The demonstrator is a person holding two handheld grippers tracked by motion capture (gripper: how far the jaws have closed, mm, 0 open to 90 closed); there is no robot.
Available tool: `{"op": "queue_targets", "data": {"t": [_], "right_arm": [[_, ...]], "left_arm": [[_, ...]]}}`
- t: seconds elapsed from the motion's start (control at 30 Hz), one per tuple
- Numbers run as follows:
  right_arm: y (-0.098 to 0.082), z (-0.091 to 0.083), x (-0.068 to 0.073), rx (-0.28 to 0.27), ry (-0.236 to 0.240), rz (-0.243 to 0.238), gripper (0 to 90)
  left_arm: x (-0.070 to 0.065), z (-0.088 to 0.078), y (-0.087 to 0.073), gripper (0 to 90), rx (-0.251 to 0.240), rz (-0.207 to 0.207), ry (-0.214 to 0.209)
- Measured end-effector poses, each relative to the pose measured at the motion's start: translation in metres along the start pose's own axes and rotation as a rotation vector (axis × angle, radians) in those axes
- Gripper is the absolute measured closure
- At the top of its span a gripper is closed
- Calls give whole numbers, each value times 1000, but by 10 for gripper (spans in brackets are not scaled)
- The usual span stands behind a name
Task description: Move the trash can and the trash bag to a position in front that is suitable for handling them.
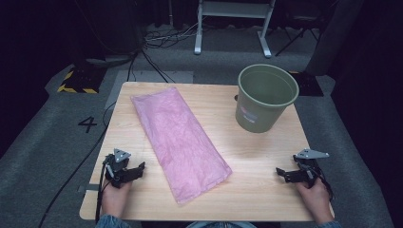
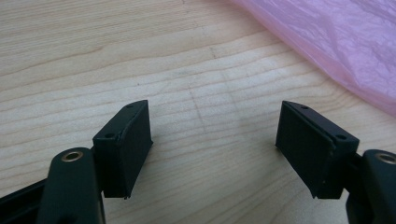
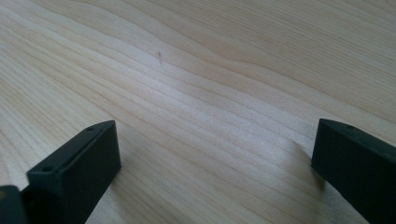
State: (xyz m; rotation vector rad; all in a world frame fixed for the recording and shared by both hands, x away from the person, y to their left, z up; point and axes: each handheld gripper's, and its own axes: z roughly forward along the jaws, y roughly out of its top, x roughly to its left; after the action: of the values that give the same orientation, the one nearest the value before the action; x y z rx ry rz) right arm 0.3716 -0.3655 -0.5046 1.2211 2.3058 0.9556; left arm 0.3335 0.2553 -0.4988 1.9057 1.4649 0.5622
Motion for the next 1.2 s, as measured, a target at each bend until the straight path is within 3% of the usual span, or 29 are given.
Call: {"op": "queue_targets", "data": {"t": [0.07, 0.17, 0.33, 0.47, 0.63, 0.7, 0.77, 0.87, 0.93, 1.1, 1.13, 1.2], "right_arm": [[0, 0, 0, 0, 1, 1, 11], [0, 0, 0, 0, 0, 0, 11], [0, 0, 0, 0, -1, 0, 11], [0, 0, 0, 1, -2, 1, 12], [0, 0, 0, 1, -2, 1, 14], [0, 0, 1, 1, -7, 0, 17], [1, 0, 2, -3, -6, -1, 31], [3, 1, 3, -4, 20, -30, 95], [9, 2, 6, 15, 60, -67, 145], [18, 4, 10, 59, 69, -73, 207], [19, 4, 11, 59, 73, -77, 256], [23, 3, 13, 64, 105, -89, 398]], "left_arm": [[1, -4, 6, 282, -40, -26, -27], [-4, -9, 21, 284, -72, -22, -67], [-13, -3, 37, 282, -67, 6, -80], [-22, 17, 52, 279, -21, 22, -74], [-28, 37, 58, 289, 45, 13, -82], [-33, 41, 59, 366, 66, 39, -99], [-38, 43, 60, 439, 67, 62, -91], [-37, 49, 61, 473, 83, 33, -95], [-35, 54, 62, 437, 92, 7, -101], [-37, 59, 65, 432, 97, 24, -74], [-39, 59, 66, 476, 94, 59, -56], [-45, 59, 65, 691, 88, 117, -29]]}}
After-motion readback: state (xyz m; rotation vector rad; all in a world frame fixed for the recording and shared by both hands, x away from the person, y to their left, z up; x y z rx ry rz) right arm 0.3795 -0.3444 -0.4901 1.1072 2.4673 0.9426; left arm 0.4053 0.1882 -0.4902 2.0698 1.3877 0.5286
